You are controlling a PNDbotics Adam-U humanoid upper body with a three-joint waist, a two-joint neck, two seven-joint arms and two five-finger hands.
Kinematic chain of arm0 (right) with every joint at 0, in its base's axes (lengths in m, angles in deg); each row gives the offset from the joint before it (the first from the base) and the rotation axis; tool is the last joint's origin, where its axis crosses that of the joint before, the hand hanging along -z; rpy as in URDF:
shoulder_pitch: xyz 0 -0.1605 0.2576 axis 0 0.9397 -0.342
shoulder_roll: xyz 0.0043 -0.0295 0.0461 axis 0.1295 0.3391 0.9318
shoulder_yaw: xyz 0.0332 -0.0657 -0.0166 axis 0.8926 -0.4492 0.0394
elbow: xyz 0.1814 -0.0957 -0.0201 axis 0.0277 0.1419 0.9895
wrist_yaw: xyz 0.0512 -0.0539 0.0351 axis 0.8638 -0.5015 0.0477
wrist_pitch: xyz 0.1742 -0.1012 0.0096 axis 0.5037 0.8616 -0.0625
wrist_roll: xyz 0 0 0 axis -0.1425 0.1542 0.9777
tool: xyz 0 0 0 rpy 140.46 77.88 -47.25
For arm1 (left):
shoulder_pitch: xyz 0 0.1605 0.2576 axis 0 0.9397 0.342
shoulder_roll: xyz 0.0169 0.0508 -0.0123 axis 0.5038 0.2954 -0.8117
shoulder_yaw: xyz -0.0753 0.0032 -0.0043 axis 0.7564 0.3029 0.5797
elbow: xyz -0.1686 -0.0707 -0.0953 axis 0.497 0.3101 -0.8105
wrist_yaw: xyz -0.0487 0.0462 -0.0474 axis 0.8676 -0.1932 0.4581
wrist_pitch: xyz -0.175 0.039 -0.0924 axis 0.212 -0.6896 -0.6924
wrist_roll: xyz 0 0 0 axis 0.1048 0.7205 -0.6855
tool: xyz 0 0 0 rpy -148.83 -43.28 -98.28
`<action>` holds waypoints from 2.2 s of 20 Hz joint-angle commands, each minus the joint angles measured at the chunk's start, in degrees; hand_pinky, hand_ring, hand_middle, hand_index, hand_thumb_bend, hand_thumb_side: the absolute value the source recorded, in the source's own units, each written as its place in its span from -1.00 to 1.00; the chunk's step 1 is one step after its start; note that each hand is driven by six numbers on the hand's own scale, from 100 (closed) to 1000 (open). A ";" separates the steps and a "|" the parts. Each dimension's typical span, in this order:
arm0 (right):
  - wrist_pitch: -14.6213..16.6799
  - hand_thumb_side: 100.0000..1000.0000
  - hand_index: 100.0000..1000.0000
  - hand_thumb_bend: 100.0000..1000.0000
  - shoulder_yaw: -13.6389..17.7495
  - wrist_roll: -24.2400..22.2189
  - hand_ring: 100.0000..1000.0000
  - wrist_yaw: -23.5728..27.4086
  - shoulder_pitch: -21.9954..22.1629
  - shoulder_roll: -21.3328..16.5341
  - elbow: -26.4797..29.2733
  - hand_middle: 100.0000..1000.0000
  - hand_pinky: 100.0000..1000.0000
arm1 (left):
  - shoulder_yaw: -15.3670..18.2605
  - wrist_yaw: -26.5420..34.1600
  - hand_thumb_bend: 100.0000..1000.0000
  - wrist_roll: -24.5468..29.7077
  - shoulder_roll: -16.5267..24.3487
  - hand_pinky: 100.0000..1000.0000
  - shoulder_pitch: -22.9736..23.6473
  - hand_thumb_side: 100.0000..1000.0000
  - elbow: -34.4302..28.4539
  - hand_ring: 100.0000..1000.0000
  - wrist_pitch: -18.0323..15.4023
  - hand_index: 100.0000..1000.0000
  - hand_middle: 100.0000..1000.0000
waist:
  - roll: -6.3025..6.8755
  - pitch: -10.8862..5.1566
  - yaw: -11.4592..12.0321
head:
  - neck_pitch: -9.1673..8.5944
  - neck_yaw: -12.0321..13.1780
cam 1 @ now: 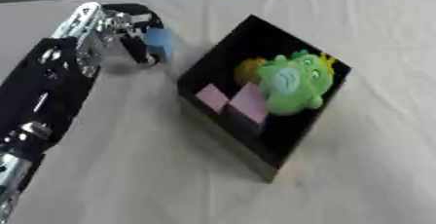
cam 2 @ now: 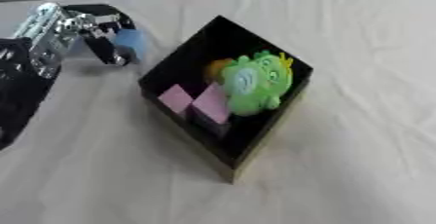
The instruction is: Pick up objects on the table and place them in the box.
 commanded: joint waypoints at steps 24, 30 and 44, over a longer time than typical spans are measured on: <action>0.26 0.02 0.47 -1.00 0.57 0.02 0.58 1.25 -0.73 -2.02 0.81 0.02 0.72 | -8.33 6.31 -1.00 2.22 -4.76 0.41 1.79 -1.00 -45.65 0.17 2.11 0.25 -0.02 | -0.20 -2.31 1.34 | 1.34 0.25; 0.46 0.02 0.47 -1.00 0.69 -0.03 0.58 1.73 -0.68 -2.09 0.81 0.02 0.72 | -11.11 4.87 -1.00 2.44 -10.52 0.38 6.61 -1.00 -48.30 0.15 4.03 0.25 -0.04 | -0.56 -2.80 1.54 | 2.48 0.43; 0.76 0.02 0.46 -1.00 0.82 -0.04 0.58 1.51 0.01 -1.66 0.81 0.02 0.72 | -14.23 1.14 -0.84 -0.15 -14.59 0.47 10.91 -1.00 -41.06 0.33 7.13 0.50 0.18 | -1.02 -2.78 2.04 | 2.68 0.36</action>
